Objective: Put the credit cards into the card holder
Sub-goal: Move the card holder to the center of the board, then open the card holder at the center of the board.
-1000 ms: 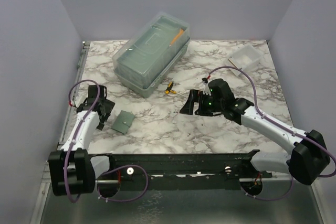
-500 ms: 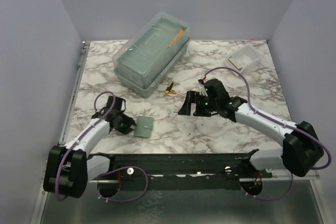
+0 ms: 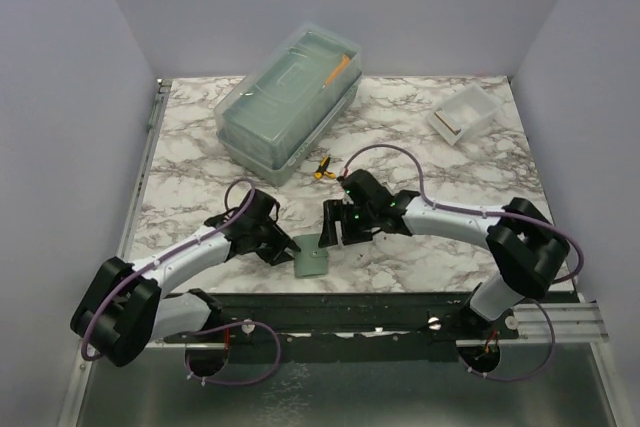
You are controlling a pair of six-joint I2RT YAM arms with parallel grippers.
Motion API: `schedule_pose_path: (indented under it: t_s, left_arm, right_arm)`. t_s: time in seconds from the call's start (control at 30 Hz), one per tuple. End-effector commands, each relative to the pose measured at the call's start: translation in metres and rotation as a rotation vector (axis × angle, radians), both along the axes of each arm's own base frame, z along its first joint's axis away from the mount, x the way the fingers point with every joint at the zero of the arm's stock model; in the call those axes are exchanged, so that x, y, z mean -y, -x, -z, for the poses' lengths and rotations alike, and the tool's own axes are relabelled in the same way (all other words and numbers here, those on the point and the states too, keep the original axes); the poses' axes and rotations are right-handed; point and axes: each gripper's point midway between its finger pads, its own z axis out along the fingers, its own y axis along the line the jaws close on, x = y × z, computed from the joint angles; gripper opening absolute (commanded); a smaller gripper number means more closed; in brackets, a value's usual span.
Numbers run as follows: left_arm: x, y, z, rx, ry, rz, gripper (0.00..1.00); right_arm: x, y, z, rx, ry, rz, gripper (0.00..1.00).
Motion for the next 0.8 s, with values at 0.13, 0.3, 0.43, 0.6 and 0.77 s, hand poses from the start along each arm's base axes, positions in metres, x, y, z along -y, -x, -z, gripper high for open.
schedule_pose_path:
  t_s: [0.13,0.3,0.43,0.6,0.77]
  left_arm:
    - [-0.001,0.003,-0.036,0.179,0.081,0.071,0.38]
    - [0.026,-0.003,-0.071,0.336,0.268,0.166,0.2]
    - [0.029,-0.002,-0.058,0.304,0.269,0.184,0.1]
    - [0.024,0.007,-0.026,0.205,0.237,0.151,0.0]
    - [0.019,0.012,-0.006,0.14,0.213,0.121,0.0]
  right_arm:
    - [-0.003,0.002,0.024,0.086,0.32,0.13,0.61]
    - [-0.012,0.008,0.021,0.135,0.395,0.143,0.53]
    - [-0.031,0.012,0.015,0.163,0.398,0.088,0.5]
    - [-0.041,0.02,0.022,0.158,0.426,0.07,0.46]
    - [-0.041,0.026,0.028,0.16,0.453,0.068,0.45]
